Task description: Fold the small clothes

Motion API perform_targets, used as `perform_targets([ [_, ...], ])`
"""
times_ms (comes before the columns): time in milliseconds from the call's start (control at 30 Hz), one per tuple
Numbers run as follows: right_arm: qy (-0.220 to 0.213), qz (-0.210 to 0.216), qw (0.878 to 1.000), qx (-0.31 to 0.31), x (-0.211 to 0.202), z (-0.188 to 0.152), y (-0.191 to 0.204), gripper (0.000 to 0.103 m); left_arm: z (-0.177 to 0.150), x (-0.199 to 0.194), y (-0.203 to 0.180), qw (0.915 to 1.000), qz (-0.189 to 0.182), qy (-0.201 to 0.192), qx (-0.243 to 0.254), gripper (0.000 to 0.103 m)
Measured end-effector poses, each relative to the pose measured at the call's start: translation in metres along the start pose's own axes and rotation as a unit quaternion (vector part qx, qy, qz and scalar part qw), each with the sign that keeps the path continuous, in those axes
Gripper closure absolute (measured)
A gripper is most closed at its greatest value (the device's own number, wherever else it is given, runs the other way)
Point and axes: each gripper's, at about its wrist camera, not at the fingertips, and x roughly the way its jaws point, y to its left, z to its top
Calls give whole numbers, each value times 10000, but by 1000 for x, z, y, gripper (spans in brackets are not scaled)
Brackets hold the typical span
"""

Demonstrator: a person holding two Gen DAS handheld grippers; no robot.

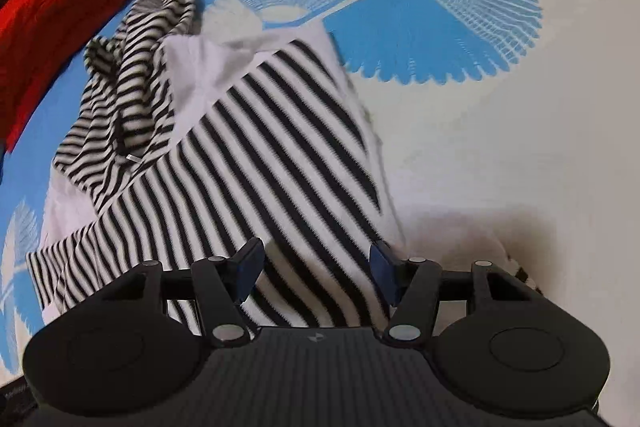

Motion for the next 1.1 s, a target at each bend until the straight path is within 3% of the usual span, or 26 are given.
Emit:
perform_targets([
  [67, -124, 24, 9994, -315, -7, -2, 11, 42, 1, -6, -5, 9998, -19, -194, 76, 44],
  [300, -555, -108, 9903, -1272, -30, -11, 35, 42, -2, -26, -23, 9959, -19, -870, 247, 19],
  [500, -722, -150, 9850, -1563, -48, -18, 33, 42, -10, -40, -34, 9899, 18, -1347, 434, 17],
  [767, -868, -181, 9832, -1594, -65, -19, 19, 42, -14, -37, -39, 9850, 504, -1577, 483, 17],
  [900, -957, -258, 9818, -1619, -71, -15, 9, 42, -13, -44, -38, 9835, 382, -1705, 460, 17],
  [1033, -927, -200, 9842, -1495, -74, -8, -1, 42, -17, -50, -46, 9715, 578, -2137, 846, 19],
  [1100, -964, -197, 9843, -1465, -77, -6, -5, 42, -18, -53, -49, 9660, 584, -2288, 1054, 25],
])
